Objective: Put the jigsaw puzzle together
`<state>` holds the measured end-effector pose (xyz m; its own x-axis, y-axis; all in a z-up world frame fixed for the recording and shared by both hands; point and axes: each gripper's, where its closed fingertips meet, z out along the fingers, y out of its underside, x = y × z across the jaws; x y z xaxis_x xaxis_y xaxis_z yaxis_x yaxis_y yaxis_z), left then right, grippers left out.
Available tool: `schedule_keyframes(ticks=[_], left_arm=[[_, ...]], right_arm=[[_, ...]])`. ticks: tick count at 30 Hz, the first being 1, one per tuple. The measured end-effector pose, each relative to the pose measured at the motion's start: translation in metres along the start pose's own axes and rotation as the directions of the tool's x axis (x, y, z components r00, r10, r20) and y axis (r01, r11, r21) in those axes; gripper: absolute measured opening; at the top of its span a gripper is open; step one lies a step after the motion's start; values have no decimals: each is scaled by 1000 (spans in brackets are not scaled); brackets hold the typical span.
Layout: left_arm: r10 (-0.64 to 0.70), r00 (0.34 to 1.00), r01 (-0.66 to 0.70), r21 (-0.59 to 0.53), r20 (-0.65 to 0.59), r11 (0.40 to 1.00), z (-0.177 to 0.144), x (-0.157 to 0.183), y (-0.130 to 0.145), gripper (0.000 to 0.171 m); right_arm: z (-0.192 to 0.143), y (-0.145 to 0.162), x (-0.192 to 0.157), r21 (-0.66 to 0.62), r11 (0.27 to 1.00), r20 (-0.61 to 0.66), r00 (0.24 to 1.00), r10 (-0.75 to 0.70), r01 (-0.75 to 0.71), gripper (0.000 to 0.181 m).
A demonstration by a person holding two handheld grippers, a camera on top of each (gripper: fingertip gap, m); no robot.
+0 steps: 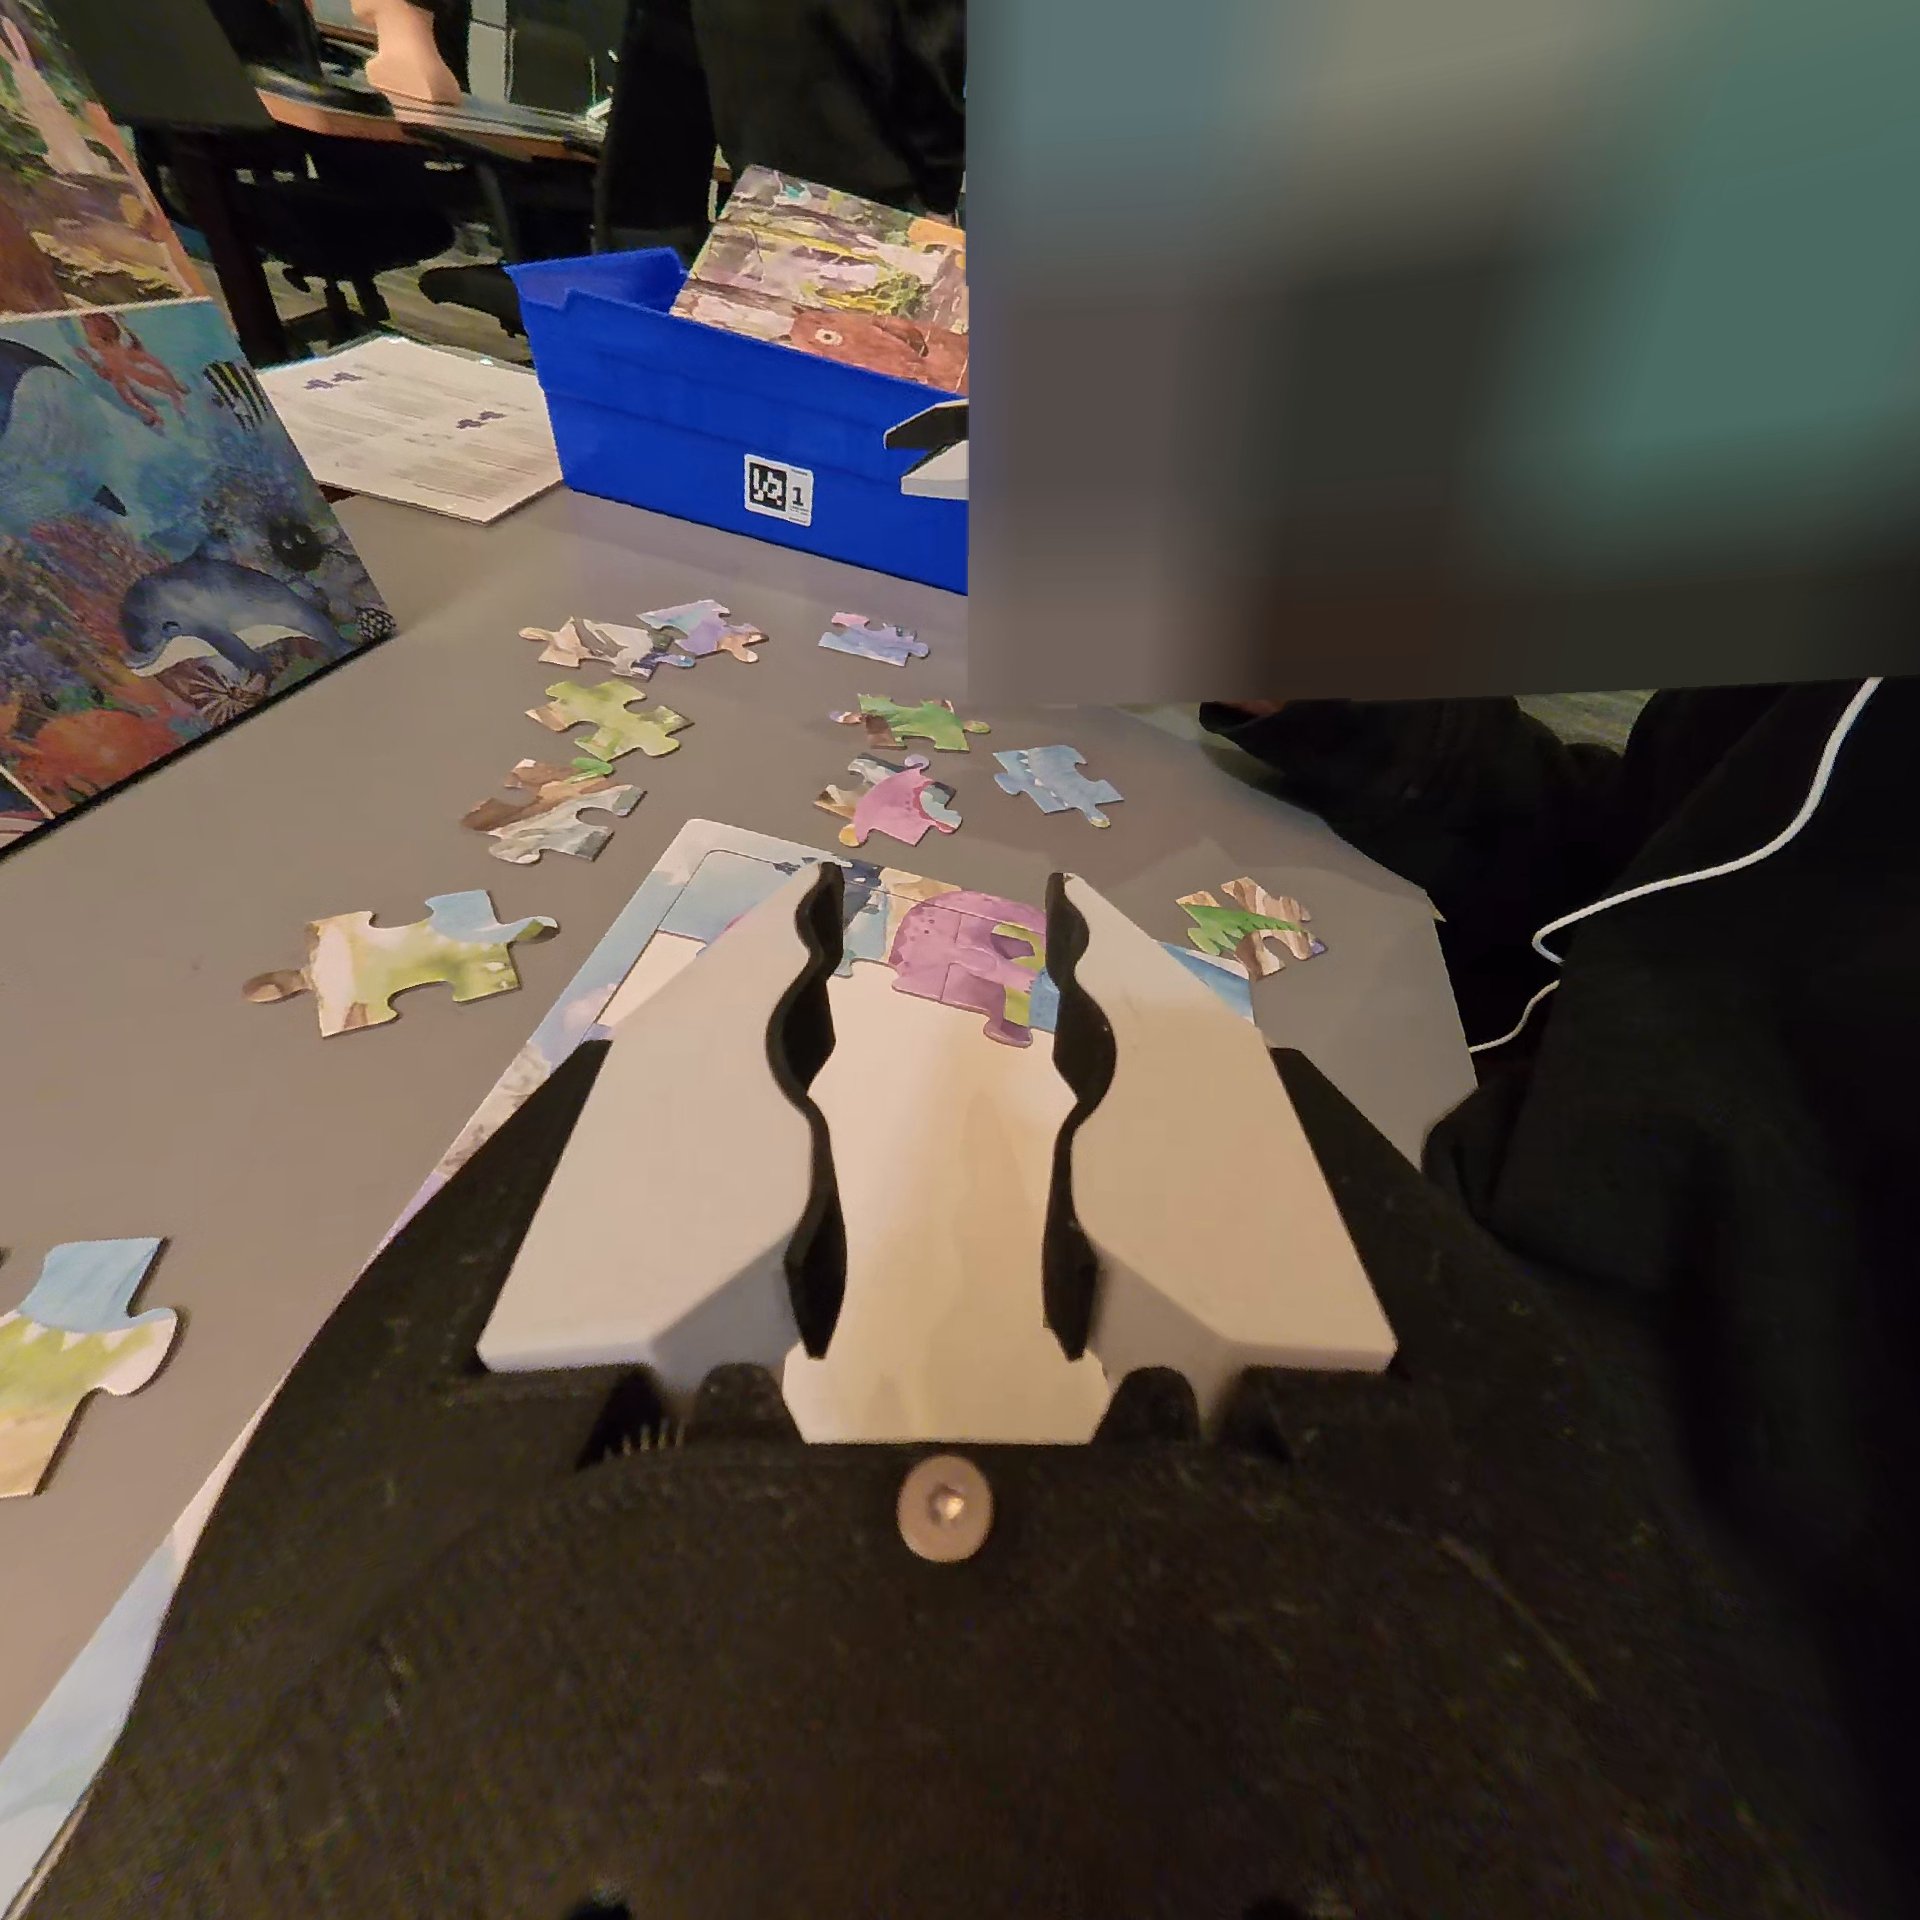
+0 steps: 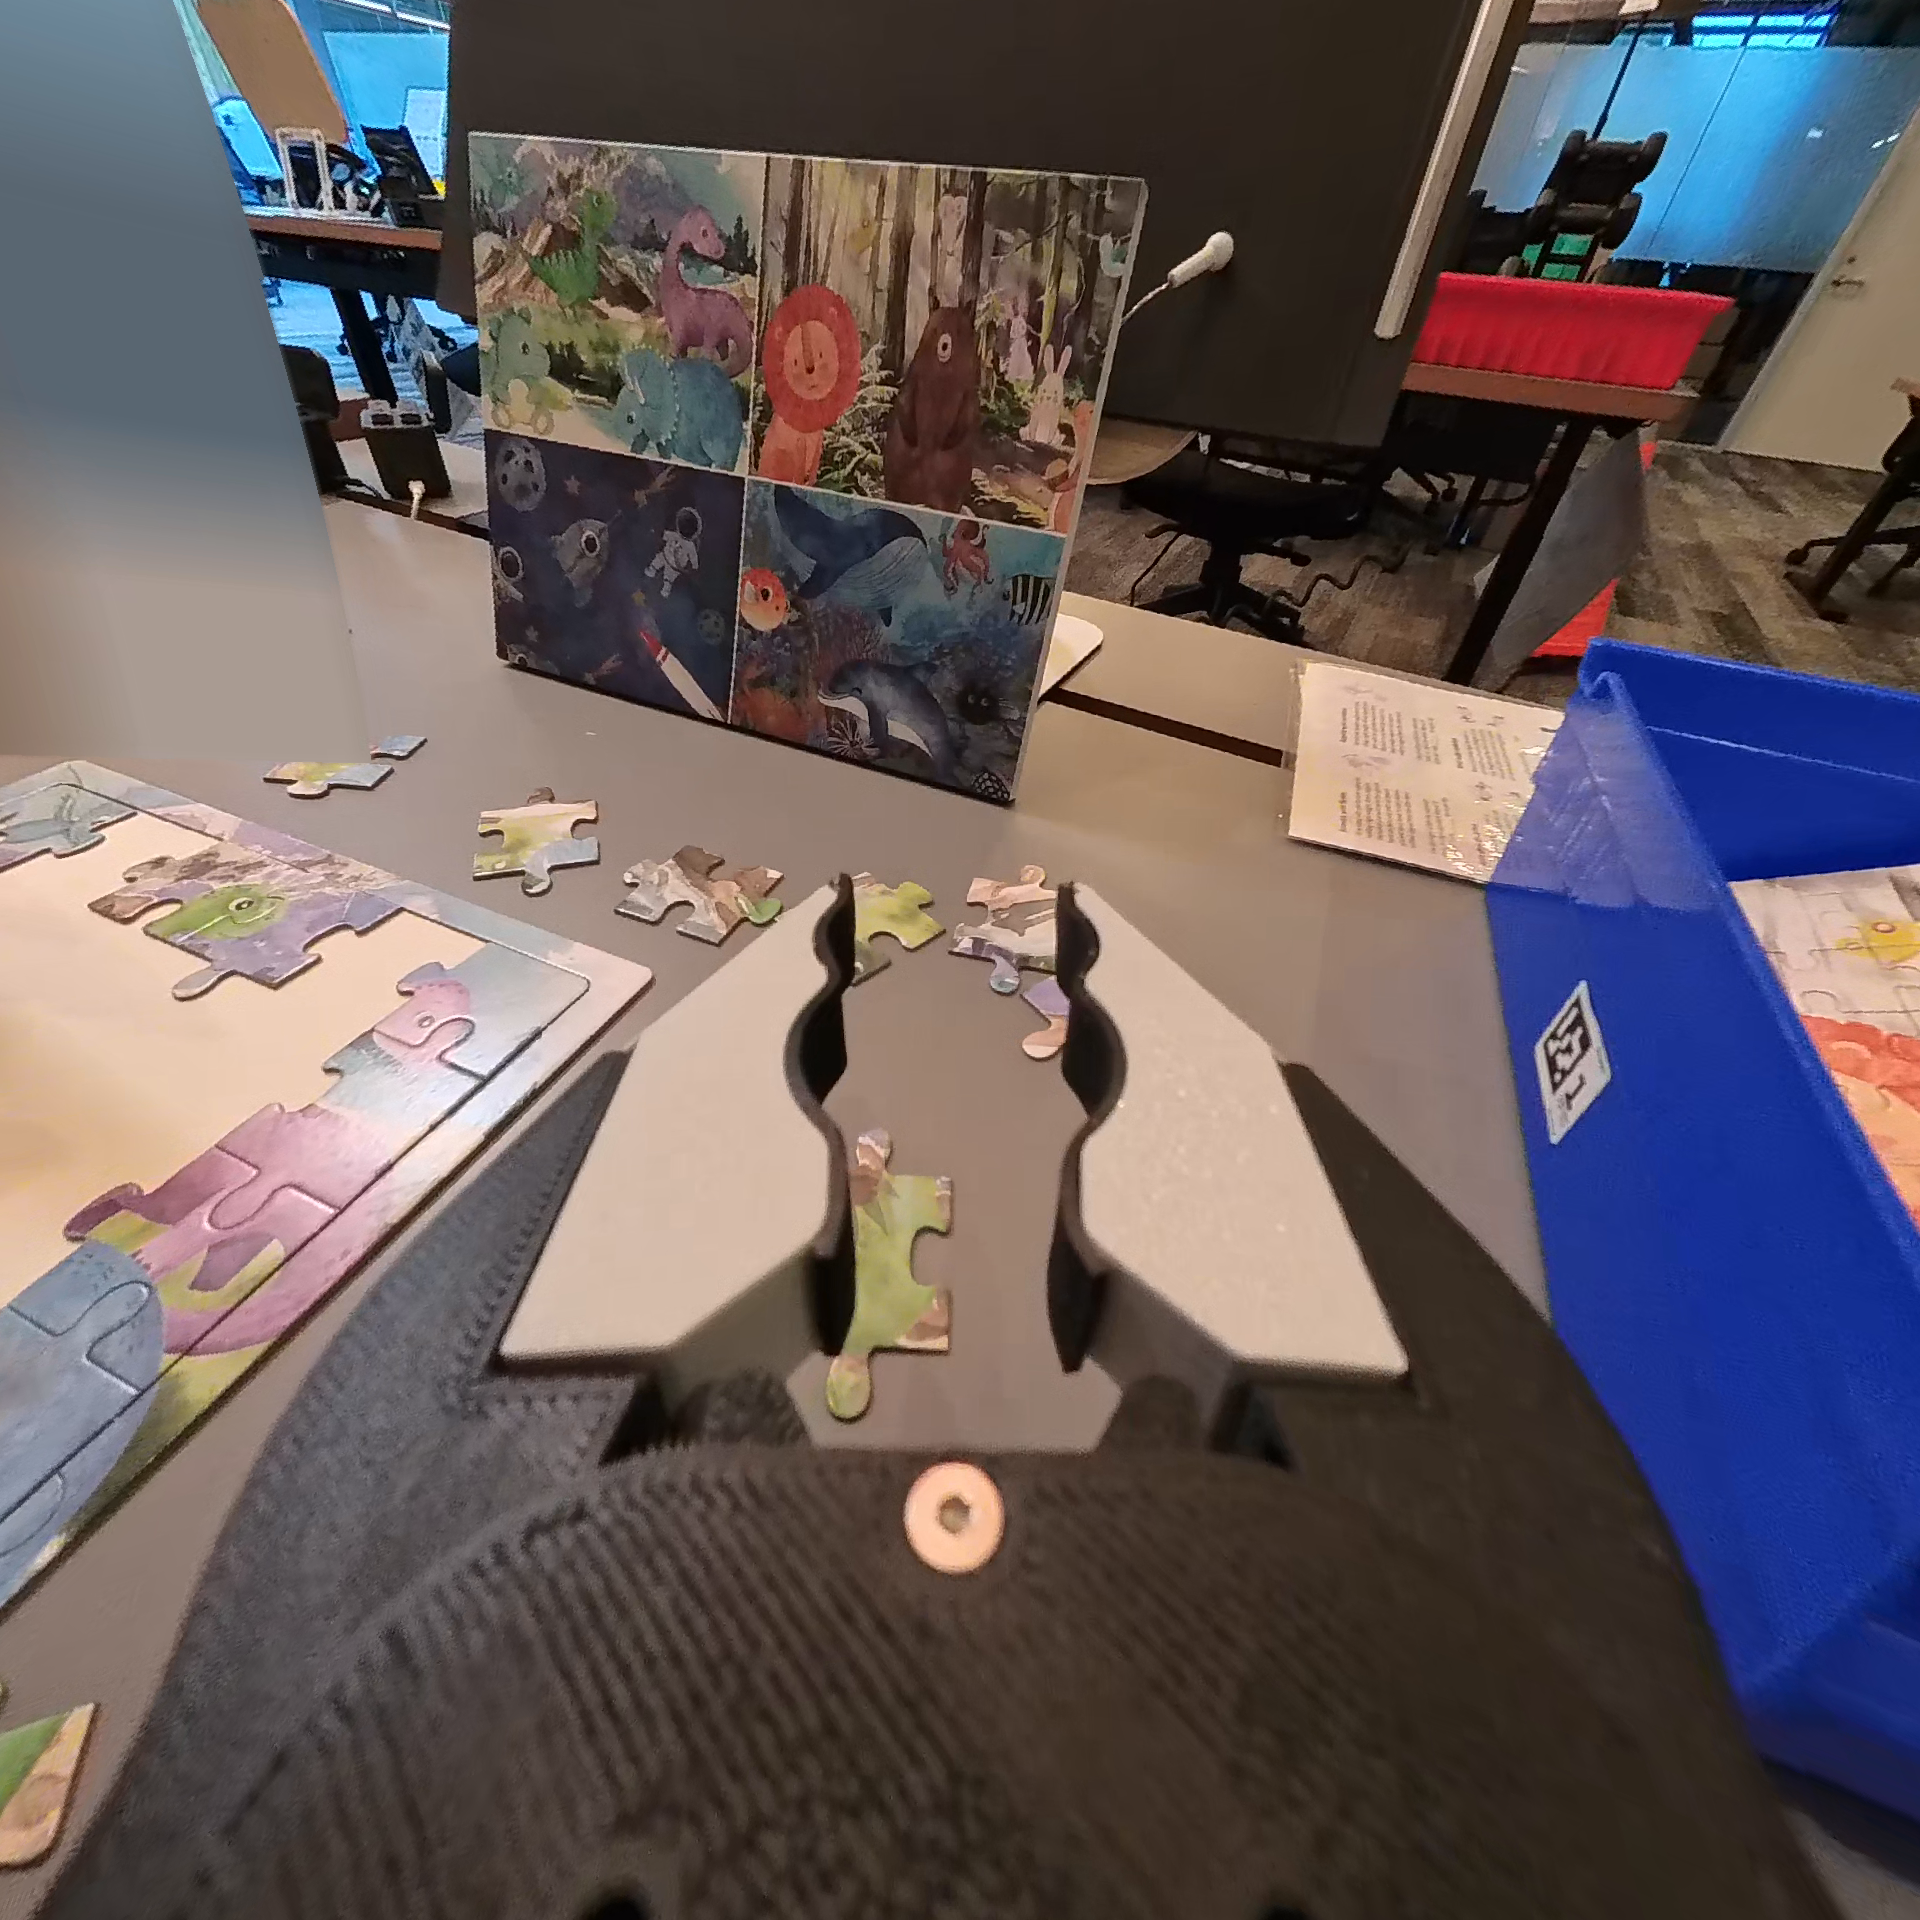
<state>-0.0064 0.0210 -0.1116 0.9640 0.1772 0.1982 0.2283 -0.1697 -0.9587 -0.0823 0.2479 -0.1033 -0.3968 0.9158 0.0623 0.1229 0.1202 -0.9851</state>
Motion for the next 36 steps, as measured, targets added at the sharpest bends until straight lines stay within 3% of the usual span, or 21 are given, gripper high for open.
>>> schedule_keyframes(ticks=[36], left_arm=[[-10, 1000, 9, -26, -12, 1000, 3, 1, 6, 37]], right_arm=[[3, 4, -4, -19, 1000, 16, 1000, -12, 13, 37]])
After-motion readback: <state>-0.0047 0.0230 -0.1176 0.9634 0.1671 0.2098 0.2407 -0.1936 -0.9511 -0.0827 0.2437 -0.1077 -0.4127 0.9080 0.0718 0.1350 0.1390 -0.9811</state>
